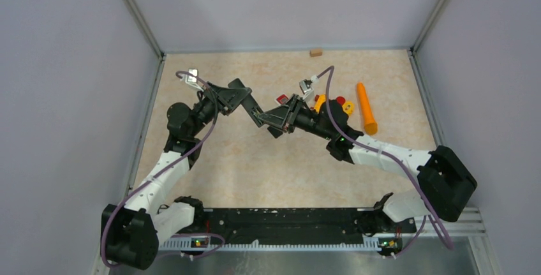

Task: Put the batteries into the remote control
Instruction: Load the battery into the remote control, then pick up the battery cover at the center of the board, then load the battery cover into the remote control.

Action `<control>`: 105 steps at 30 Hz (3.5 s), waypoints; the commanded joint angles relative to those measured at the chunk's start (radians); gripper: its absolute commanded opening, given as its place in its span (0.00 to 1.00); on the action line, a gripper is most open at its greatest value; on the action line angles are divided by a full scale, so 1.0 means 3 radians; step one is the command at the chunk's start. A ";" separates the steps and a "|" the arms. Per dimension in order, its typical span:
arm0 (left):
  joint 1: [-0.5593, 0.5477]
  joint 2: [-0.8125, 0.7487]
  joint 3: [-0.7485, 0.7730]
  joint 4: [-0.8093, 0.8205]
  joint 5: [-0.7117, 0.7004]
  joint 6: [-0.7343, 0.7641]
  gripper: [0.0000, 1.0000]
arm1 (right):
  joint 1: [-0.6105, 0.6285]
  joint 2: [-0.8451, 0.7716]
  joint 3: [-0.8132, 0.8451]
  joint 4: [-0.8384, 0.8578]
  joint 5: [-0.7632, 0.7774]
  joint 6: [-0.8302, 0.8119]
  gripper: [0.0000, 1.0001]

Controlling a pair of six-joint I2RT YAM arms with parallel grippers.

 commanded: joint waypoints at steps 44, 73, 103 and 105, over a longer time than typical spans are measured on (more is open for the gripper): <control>0.0147 -0.0811 -0.0225 -0.2425 -0.1954 0.1694 0.00 | 0.0079 0.2471 0.2974 -0.4564 0.1542 -0.3389 0.66; 0.0158 -0.0878 -0.0202 -0.2425 -0.1889 0.1687 0.00 | 0.0074 0.2694 0.3183 -0.4480 0.1480 -0.3529 0.27; 0.0113 -0.0538 -0.0187 -0.0572 0.0004 0.1315 0.00 | 0.0037 -0.0383 0.1669 -0.3649 0.0217 -0.3917 0.25; 0.0107 -0.0487 -0.0199 -0.0434 0.0098 0.1277 0.00 | 0.0038 -0.0454 0.1635 -0.3634 -0.0012 -0.3975 0.25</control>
